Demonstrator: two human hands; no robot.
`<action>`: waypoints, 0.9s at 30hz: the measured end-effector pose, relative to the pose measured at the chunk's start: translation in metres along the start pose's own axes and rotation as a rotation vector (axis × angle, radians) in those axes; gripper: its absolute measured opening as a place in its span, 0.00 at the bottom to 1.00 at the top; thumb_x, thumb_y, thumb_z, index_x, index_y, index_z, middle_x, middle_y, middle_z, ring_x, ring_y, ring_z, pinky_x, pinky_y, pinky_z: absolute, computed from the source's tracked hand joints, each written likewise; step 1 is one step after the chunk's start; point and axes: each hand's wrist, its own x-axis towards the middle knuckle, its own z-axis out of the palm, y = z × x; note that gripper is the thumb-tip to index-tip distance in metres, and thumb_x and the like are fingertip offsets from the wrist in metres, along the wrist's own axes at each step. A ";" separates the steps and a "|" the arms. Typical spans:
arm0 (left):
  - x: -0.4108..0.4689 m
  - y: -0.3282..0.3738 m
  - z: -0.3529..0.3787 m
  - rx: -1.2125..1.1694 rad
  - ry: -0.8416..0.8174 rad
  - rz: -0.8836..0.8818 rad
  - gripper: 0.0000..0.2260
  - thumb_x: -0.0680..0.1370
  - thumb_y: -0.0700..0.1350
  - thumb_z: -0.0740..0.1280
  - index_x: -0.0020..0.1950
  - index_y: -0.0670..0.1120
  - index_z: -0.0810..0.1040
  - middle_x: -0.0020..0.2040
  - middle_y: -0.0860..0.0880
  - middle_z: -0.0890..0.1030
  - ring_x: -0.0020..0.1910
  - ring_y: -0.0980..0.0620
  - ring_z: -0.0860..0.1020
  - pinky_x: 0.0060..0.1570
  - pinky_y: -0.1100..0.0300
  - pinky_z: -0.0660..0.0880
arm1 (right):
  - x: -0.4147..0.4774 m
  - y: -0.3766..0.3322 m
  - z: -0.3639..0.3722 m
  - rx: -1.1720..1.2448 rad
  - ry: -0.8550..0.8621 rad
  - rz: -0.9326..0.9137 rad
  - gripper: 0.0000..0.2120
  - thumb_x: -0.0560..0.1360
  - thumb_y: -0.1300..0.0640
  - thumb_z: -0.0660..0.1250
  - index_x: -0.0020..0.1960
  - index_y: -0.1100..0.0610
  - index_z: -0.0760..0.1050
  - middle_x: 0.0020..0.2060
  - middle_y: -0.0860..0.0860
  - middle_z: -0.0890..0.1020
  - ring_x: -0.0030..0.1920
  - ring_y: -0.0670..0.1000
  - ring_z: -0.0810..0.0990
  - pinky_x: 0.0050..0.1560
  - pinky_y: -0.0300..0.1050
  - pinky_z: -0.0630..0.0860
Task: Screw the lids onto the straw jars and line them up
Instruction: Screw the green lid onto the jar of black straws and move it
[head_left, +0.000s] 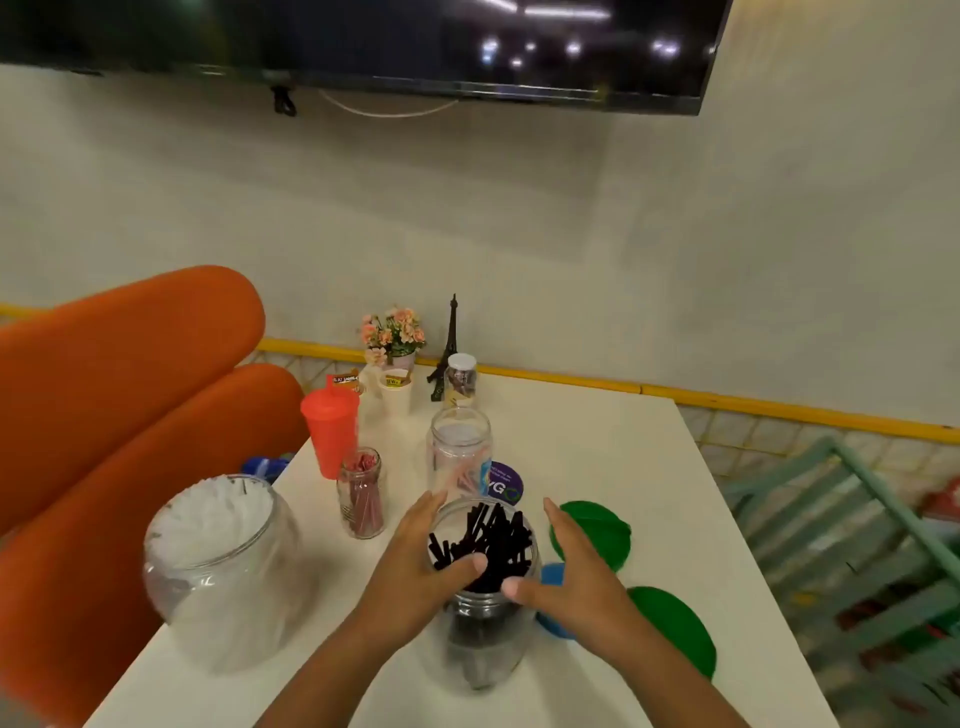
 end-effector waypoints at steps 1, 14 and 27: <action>0.000 0.003 -0.001 -0.008 -0.032 -0.011 0.30 0.59 0.61 0.69 0.58 0.66 0.60 0.57 0.72 0.61 0.53 0.85 0.62 0.49 0.86 0.59 | -0.001 -0.002 0.002 0.009 -0.011 0.005 0.45 0.67 0.49 0.74 0.73 0.44 0.47 0.71 0.43 0.57 0.67 0.40 0.55 0.65 0.35 0.54; 0.010 -0.049 0.002 -0.146 -0.193 -0.122 0.41 0.62 0.52 0.79 0.70 0.56 0.63 0.63 0.56 0.77 0.63 0.55 0.76 0.61 0.51 0.75 | 0.000 0.016 0.027 0.124 -0.015 0.085 0.43 0.69 0.49 0.72 0.75 0.48 0.50 0.70 0.43 0.64 0.69 0.42 0.63 0.63 0.32 0.62; -0.008 -0.057 0.001 -0.075 -0.203 -0.118 0.45 0.56 0.61 0.74 0.69 0.63 0.57 0.66 0.59 0.68 0.66 0.55 0.70 0.53 0.71 0.70 | -0.028 0.025 0.048 0.038 0.136 0.059 0.39 0.69 0.45 0.70 0.69 0.35 0.47 0.66 0.37 0.63 0.68 0.40 0.61 0.65 0.39 0.61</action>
